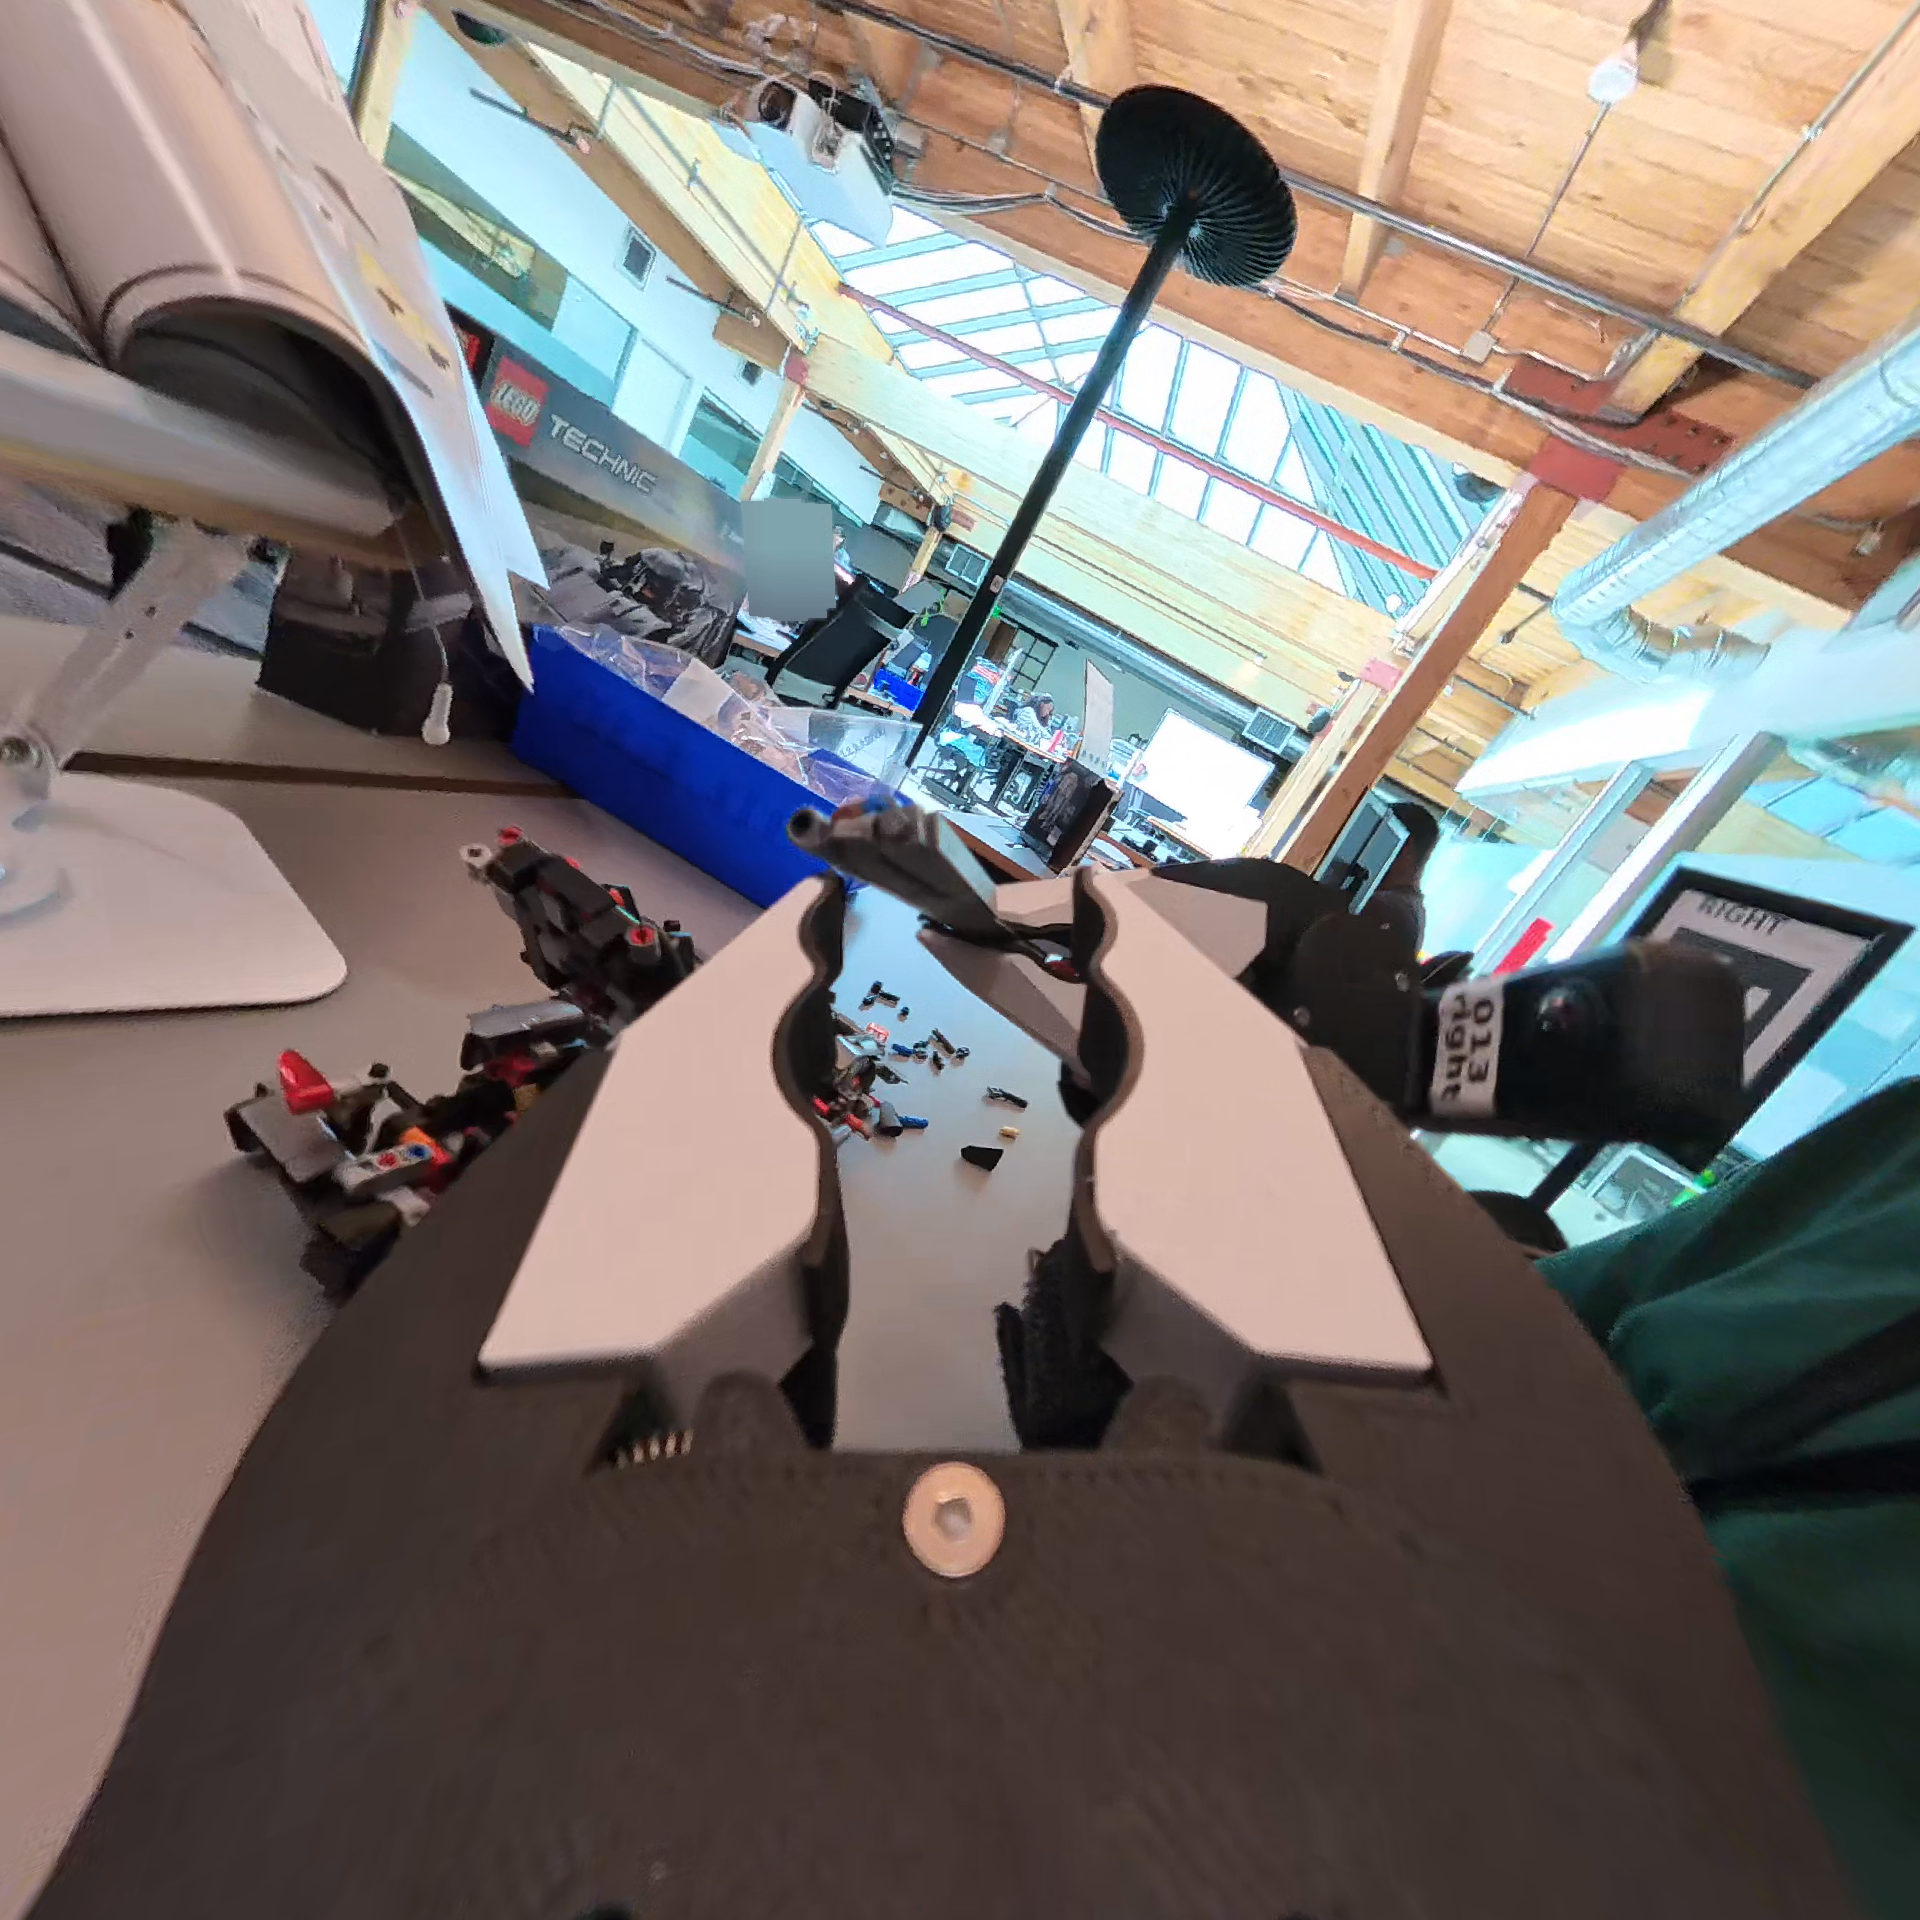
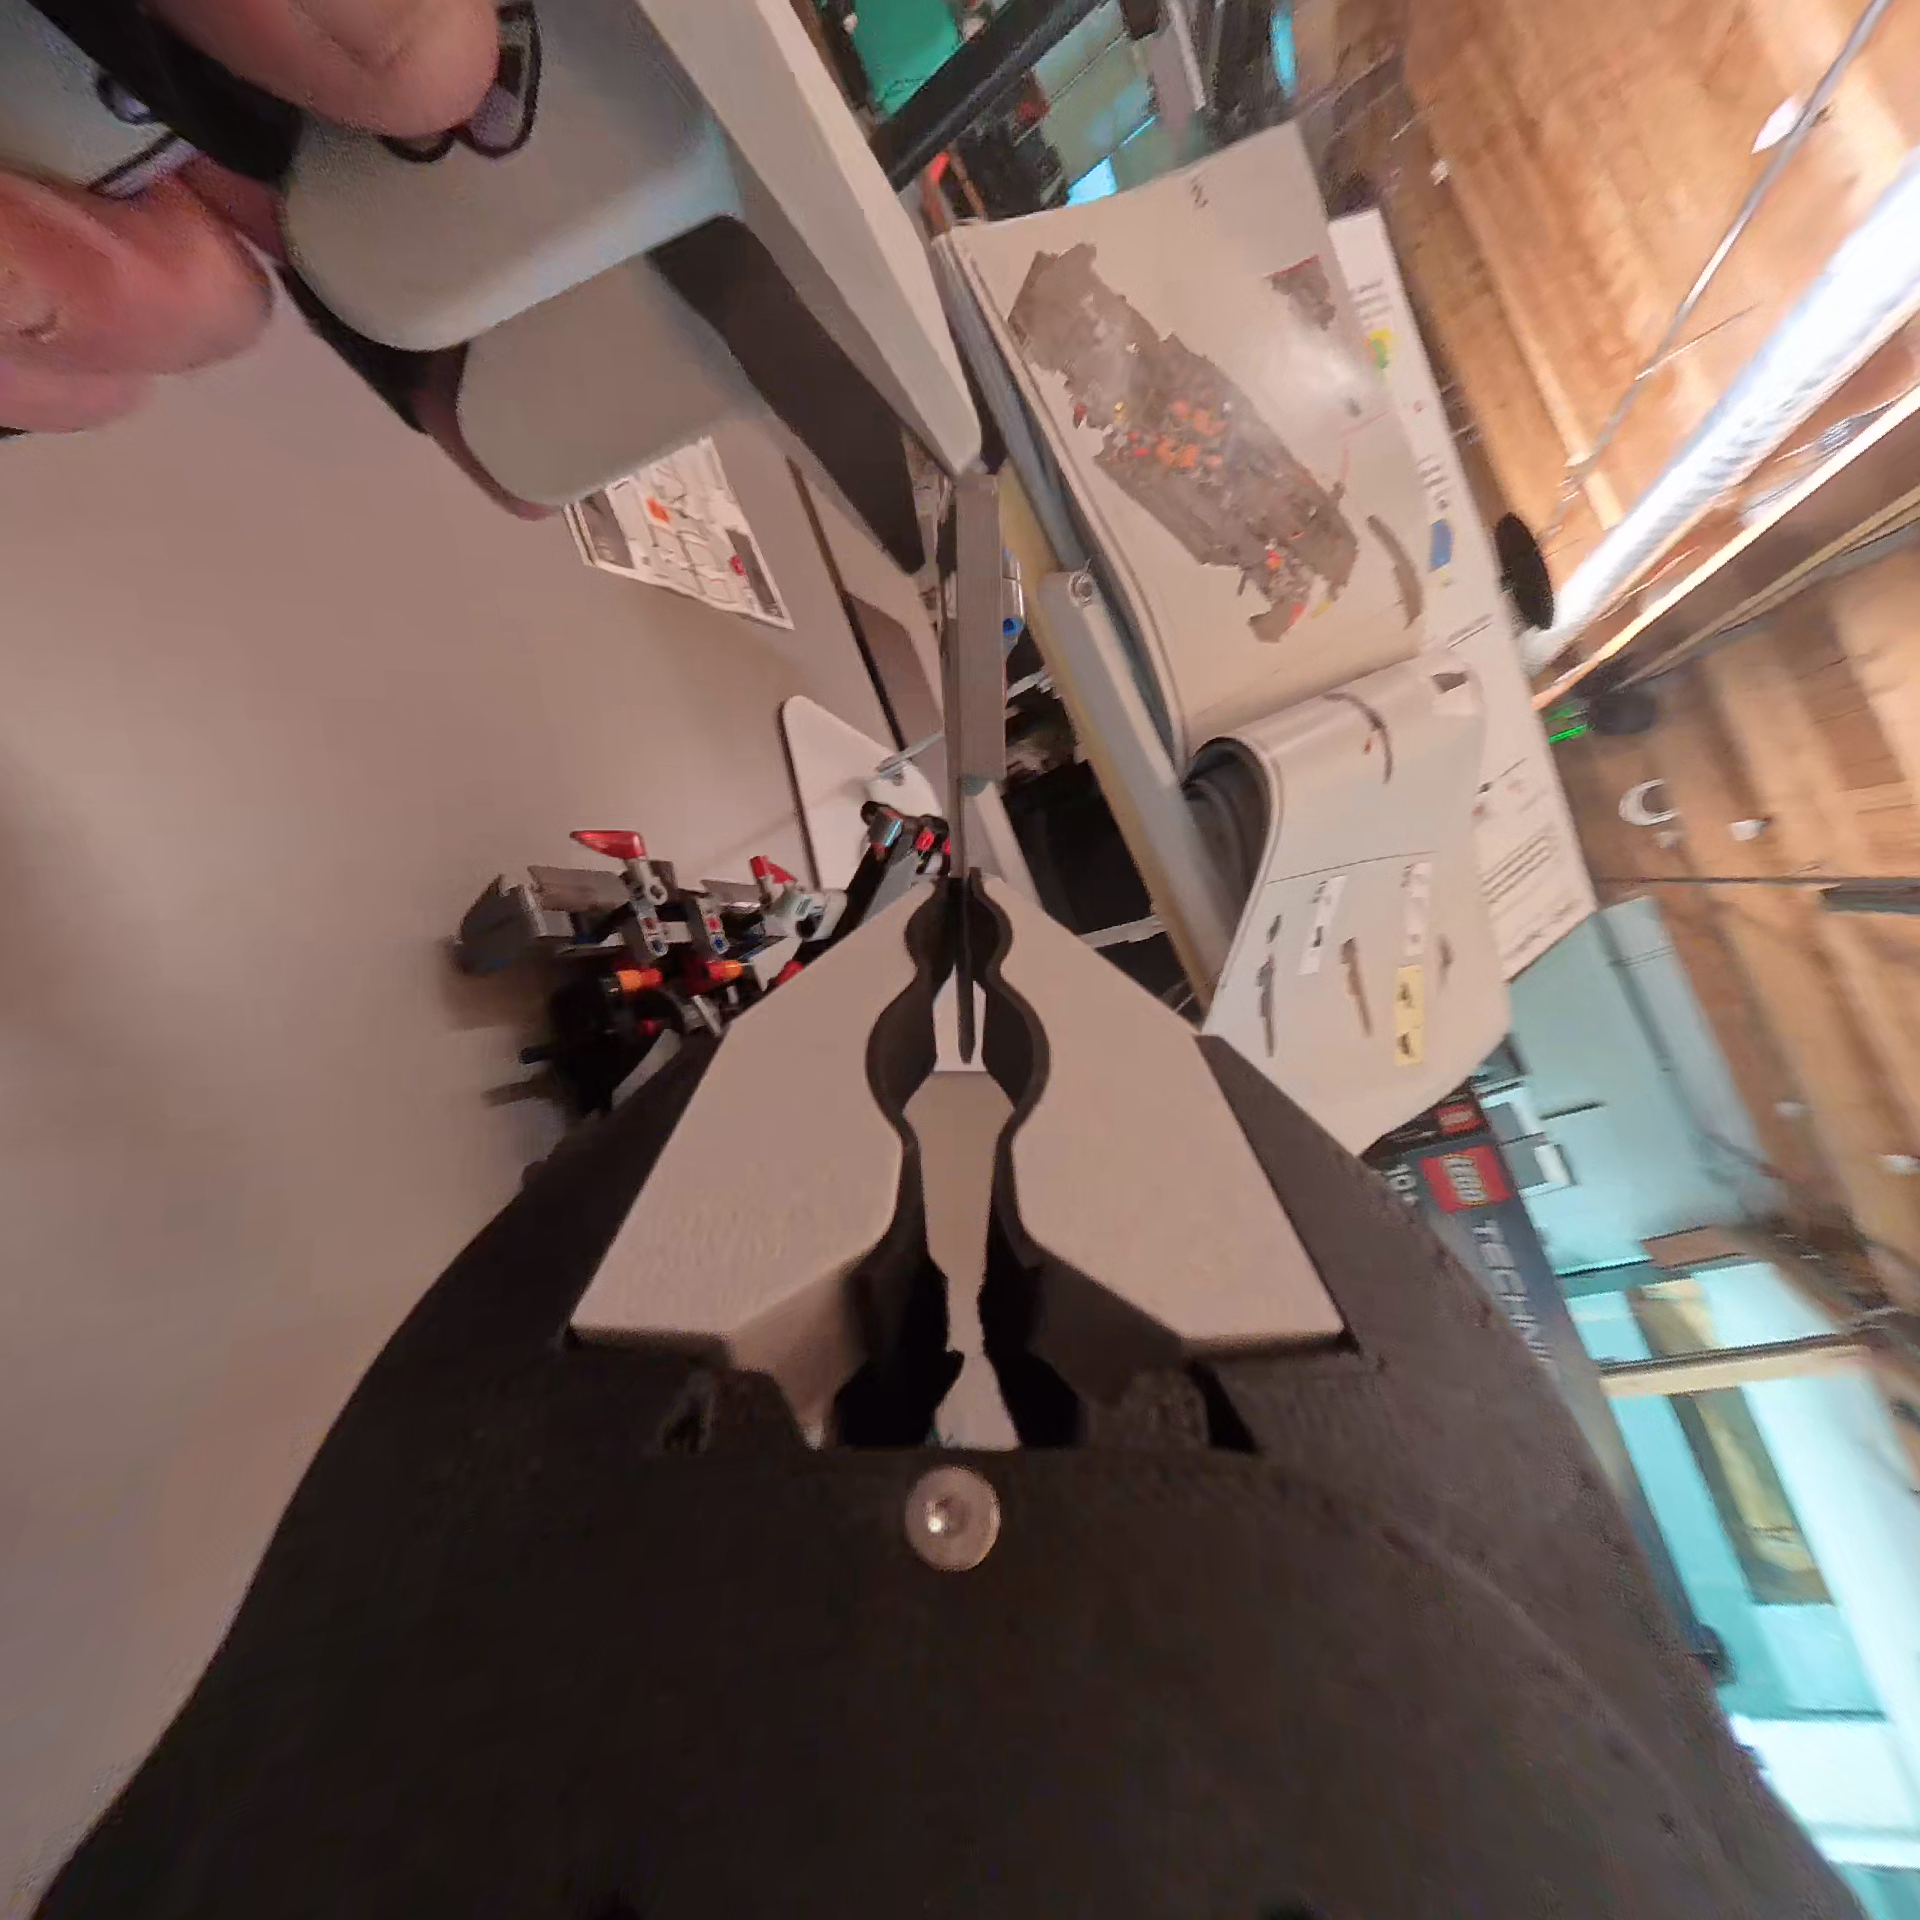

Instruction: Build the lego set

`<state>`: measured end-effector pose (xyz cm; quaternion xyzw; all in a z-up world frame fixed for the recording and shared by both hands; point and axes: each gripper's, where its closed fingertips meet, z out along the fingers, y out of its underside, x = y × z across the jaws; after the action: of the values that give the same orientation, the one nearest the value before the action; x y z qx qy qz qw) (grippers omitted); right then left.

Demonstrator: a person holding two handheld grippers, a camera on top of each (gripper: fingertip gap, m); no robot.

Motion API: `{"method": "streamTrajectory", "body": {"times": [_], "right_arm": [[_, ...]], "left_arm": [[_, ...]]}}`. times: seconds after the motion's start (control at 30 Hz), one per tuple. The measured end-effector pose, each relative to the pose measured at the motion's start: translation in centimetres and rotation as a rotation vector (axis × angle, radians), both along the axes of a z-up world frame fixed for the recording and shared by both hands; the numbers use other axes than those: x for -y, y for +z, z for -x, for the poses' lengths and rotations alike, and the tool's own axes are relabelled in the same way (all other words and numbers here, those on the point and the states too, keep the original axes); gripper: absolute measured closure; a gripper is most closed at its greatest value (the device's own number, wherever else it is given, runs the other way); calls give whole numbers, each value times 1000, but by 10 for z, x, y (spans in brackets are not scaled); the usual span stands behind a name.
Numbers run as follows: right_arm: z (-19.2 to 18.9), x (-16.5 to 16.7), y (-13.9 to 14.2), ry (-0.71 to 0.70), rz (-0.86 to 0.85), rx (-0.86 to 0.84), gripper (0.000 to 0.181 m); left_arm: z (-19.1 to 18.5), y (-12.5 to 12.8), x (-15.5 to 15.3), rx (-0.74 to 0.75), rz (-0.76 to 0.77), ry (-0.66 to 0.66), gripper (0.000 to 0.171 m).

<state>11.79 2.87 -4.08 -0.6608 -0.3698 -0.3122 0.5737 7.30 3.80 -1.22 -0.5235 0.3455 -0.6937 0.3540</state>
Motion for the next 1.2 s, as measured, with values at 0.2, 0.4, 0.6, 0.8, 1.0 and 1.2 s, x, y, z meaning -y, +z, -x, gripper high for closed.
{"method": "streamTrajectory", "body": {"times": [0.2,0.4,0.6,0.8,1.0,1.2], "right_arm": [[12,-2,4,14,-118,71,181],[17,-2,-6,38,-116,113,181],[18,-2,-15,59,-102,132,181],[21,-1,-22,87,-82,135,181],[18,-3,-33,112,-24,108,180],[13,-5,-50,141,66,74,171]], "left_arm": [[-1,-4,12,-9,109,26,125],[-4,-10,9,-23,171,84,129],[-6,-25,3,-21,258,75,152],[-4,-31,2,14,271,46,153],[-7,-41,0,27,257,41,153],[-17,-50,-4,-3,239,39,156]]}}
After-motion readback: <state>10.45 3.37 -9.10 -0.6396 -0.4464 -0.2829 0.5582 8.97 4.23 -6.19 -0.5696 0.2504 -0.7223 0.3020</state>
